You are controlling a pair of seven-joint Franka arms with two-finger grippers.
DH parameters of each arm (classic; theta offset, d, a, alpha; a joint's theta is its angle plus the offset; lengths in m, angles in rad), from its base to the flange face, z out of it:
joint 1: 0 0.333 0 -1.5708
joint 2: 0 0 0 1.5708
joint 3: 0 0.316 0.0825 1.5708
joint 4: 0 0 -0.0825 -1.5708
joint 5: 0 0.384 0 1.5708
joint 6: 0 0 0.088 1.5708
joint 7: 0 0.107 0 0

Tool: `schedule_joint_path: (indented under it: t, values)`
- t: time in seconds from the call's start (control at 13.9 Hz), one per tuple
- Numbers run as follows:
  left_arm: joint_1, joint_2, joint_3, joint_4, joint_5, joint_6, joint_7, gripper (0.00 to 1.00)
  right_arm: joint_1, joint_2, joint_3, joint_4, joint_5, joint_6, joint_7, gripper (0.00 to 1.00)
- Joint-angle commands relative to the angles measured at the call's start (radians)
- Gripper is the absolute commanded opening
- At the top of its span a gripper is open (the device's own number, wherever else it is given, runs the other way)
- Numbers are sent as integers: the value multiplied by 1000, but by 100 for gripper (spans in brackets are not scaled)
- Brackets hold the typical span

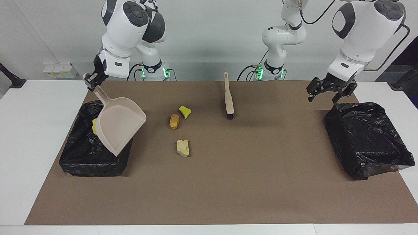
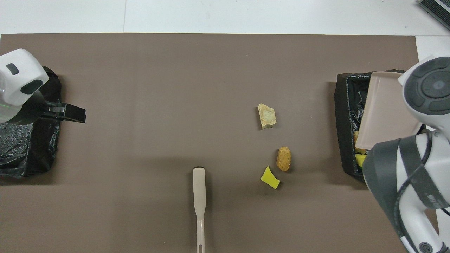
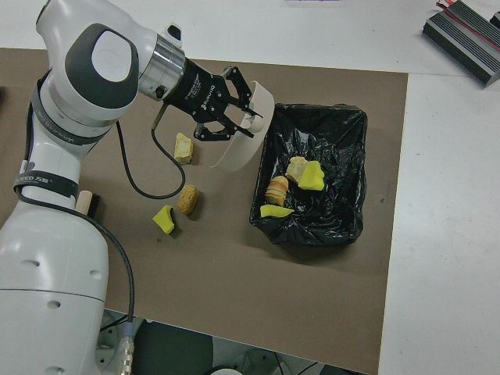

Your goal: Sweep and dump trash in bin

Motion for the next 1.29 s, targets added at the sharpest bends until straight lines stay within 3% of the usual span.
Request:
schedule_joint_path:
  t: [0.0, 0.22, 0.65, 1.22]
  values:
    - [22, 22, -7, 33, 7, -13, 54, 100, -6, 52, 59, 97, 143, -19, 239, 0]
    - [24, 16, -7, 18, 12, -16, 71, 100, 22, 115, 112, 167, 249, 7, 541, 0]
    - [28, 8, -7, 6, 12, -21, 71, 100, 262, 354, 115, 424, 363, -19, 1299, 0]
    - [22, -25, -7, -50, 12, -8, 70, 100, 427, 547, 119, 487, 386, 174, 1586, 0]
